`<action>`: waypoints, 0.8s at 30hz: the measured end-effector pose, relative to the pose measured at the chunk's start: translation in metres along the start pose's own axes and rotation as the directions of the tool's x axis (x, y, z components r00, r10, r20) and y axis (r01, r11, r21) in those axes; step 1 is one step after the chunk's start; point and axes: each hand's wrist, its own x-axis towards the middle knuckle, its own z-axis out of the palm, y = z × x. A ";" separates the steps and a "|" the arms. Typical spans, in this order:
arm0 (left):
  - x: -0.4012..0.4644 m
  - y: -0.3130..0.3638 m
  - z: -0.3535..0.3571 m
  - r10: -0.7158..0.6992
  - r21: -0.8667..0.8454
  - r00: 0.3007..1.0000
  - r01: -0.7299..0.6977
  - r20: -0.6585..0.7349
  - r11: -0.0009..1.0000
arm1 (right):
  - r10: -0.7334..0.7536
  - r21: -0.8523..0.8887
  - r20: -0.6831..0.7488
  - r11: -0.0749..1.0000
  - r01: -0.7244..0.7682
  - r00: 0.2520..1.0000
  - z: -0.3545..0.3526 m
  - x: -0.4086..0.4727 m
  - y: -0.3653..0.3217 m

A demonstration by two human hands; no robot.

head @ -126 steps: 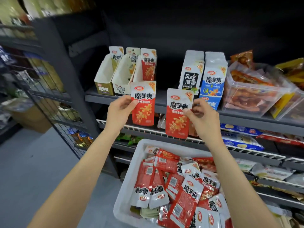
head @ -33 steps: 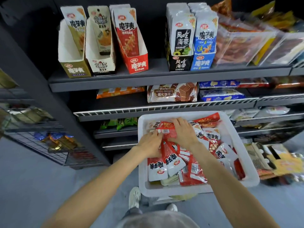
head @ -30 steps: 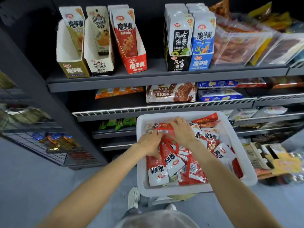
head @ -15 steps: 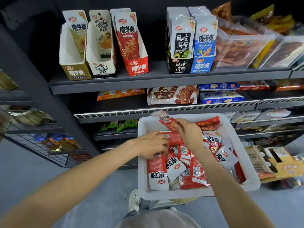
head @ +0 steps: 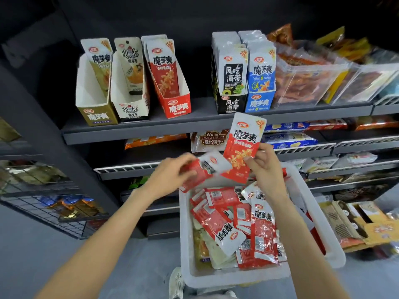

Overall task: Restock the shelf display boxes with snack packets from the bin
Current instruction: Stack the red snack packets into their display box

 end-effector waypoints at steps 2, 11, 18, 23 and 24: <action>0.001 -0.005 -0.011 -0.134 -0.283 0.974 0.079 -0.183 0.956 | -0.058 0.024 0.005 0.998 0.057 0.998 0.007 0.009 -0.015; 0.025 0.012 -0.082 -0.382 -0.744 0.832 -0.055 -0.403 0.666 | -0.312 0.049 0.034 0.949 0.310 0.949 0.076 0.083 -0.105; 0.037 0.002 -0.117 -0.316 -0.465 0.813 0.064 -0.489 0.883 | -0.426 -0.157 0.064 0.889 0.431 0.902 0.146 0.175 -0.126; 0.045 -0.008 -0.137 -0.207 -0.250 0.830 0.085 -0.518 0.965 | -0.404 -0.336 0.086 0.849 0.408 0.911 0.169 0.200 -0.114; 0.047 -0.010 -0.141 -0.190 -0.230 0.842 0.081 -0.505 0.970 | -0.403 -0.353 0.092 0.842 0.408 0.911 0.172 0.205 -0.111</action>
